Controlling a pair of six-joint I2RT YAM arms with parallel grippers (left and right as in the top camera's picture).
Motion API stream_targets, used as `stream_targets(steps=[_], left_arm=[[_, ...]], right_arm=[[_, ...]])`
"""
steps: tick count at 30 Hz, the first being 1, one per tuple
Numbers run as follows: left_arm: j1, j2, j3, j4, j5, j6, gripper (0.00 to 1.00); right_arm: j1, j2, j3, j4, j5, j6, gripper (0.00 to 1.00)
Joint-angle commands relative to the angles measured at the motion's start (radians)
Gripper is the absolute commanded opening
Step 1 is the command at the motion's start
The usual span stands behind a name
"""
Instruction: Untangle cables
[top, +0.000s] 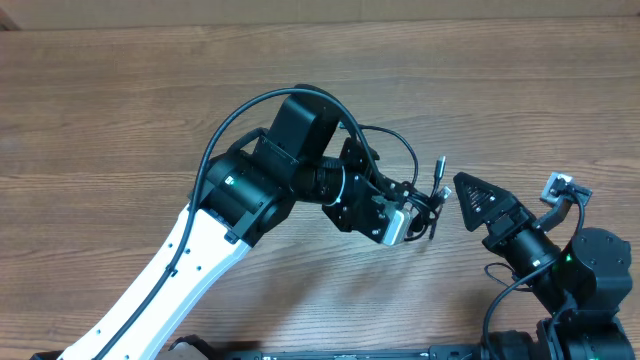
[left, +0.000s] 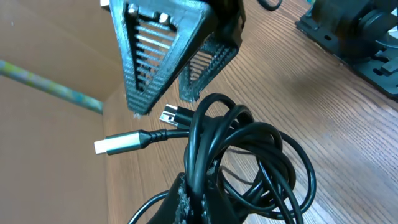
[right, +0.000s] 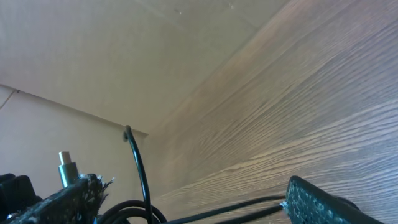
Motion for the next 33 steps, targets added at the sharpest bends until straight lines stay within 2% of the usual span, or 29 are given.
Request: stream_targets(steps=[1,9,13,16,19,23,25,27,33], left_arm=[[0.002,-0.028,0.021,-0.005,0.079,0.047,0.04],[0.003,-0.028,0.021,0.001,0.127,0.120,0.04],[0.003,-0.028,0.021,0.019,0.115,0.109,0.04],[0.005,-0.028,0.021,0.048,0.059,0.008,0.04],[0.005,-0.028,0.021,0.117,-0.044,-0.185,0.04],[0.005,-0.028,0.021,0.239,-0.228,-0.500,0.04],[0.005,-0.028,0.021,0.277,-0.252,-0.606,0.04],[0.001,-0.028,0.021,0.288,-0.201,-0.636,0.04],[0.000,-0.028,0.021,0.277,-0.163,-0.637,0.04]], right_arm=[[-0.004,-0.003,0.017,0.008,0.005,0.017,0.92],[-0.004,-0.003,0.017,-0.040,0.005,0.215,0.91],[-0.004,-0.003,0.017,-0.044,0.006,0.214,0.91],[-0.004,-0.003,0.017,-0.047,0.025,0.202,0.91],[-0.004,-0.003,0.017,-0.044,0.034,0.118,0.91],[-0.004,-0.003,0.017,-0.041,0.051,-0.092,0.90],[-0.004,-0.003,0.017,-0.043,0.047,-0.196,0.89],[-0.003,-0.003,0.017,-0.042,0.011,-0.294,0.87],[-0.003,-0.003,0.017,-0.019,-0.075,-0.349,0.86]])
